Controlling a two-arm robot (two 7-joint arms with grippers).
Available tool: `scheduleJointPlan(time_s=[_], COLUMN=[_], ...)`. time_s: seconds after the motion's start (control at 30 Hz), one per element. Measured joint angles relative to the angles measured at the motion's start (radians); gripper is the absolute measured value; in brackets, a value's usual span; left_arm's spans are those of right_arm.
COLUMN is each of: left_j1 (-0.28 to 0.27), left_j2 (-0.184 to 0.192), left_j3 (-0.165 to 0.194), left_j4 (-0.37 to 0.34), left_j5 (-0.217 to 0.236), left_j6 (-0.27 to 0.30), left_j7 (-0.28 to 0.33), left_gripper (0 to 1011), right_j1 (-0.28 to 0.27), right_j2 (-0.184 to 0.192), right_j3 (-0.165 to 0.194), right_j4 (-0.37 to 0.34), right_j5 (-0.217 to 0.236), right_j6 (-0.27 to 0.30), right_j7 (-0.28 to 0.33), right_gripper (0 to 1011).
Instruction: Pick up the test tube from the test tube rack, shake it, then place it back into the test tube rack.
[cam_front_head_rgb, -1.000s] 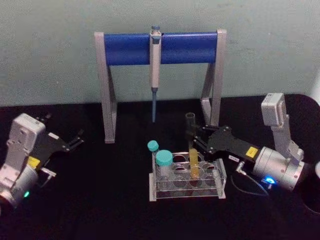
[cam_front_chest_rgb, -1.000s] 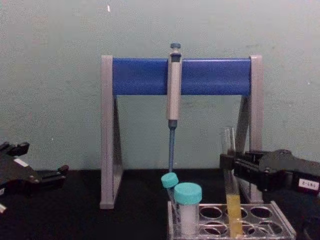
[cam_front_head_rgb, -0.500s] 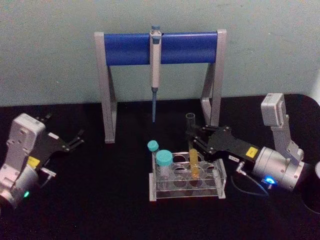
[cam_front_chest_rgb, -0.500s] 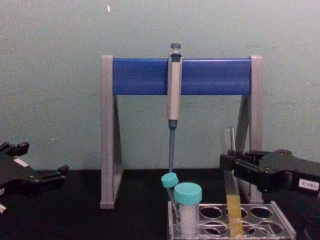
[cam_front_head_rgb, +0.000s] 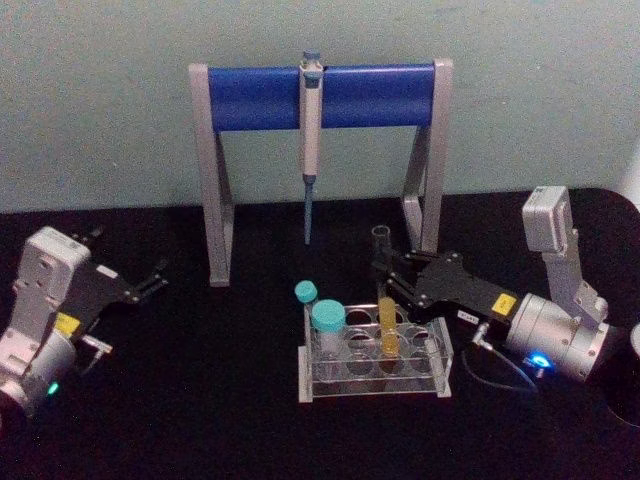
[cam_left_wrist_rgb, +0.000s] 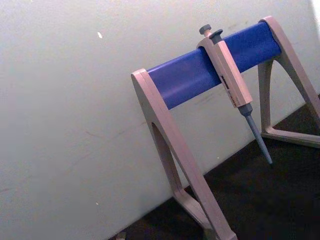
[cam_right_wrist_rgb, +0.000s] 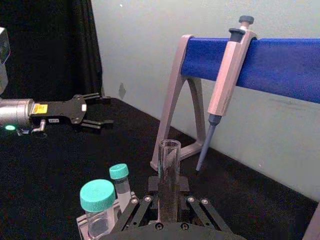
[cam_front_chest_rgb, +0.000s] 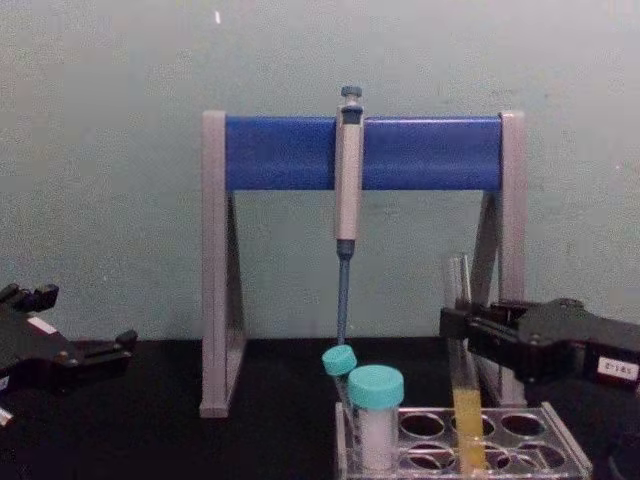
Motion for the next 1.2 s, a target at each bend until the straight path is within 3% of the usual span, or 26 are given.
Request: scheduleJointPlan(time_s=[0.17, 0.6, 0.63, 0.97, 1.13, 1.2], left_j1=[0.0, 0.0, 0.0, 0.0, 0.0, 0.0], left_j2=[0.0, 0.0, 0.0, 0.0, 0.0, 0.0], left_j3=[0.0, 0.0, 0.0, 0.0, 0.0, 0.0], left_j4=[0.0, 0.0, 0.0, 0.0, 0.0, 0.0], left_j5=[0.0, 0.0, 0.0, 0.0, 0.0, 0.0], left_j6=[0.0, 0.0, 0.0, 0.0, 0.0, 0.0], left_j7=[0.0, 0.0, 0.0, 0.0, 0.0, 0.0], left_gripper=[1001, 1001, 1001, 1001, 1001, 1001], right_j1=[0.0, 0.0, 0.0, -0.005, -0.033, -0.057], right_j2=[0.0, 0.0, 0.0, 0.003, 0.01, 0.014], right_j3=[0.0, 0.0, 0.0, 0.003, 0.028, 0.051], right_j4=[0.0, 0.0, 0.0, -0.012, -0.069, -0.112], right_j5=[0.001, 0.001, 0.001, 0.0, 0.0, -0.002], right_j6=[0.0, -0.001, -0.001, -0.009, -0.048, -0.068], right_j7=[0.0, 0.0, 0.0, -0.002, -0.026, -0.062], right_gripper=[285, 687, 986, 1000, 1000, 1000])
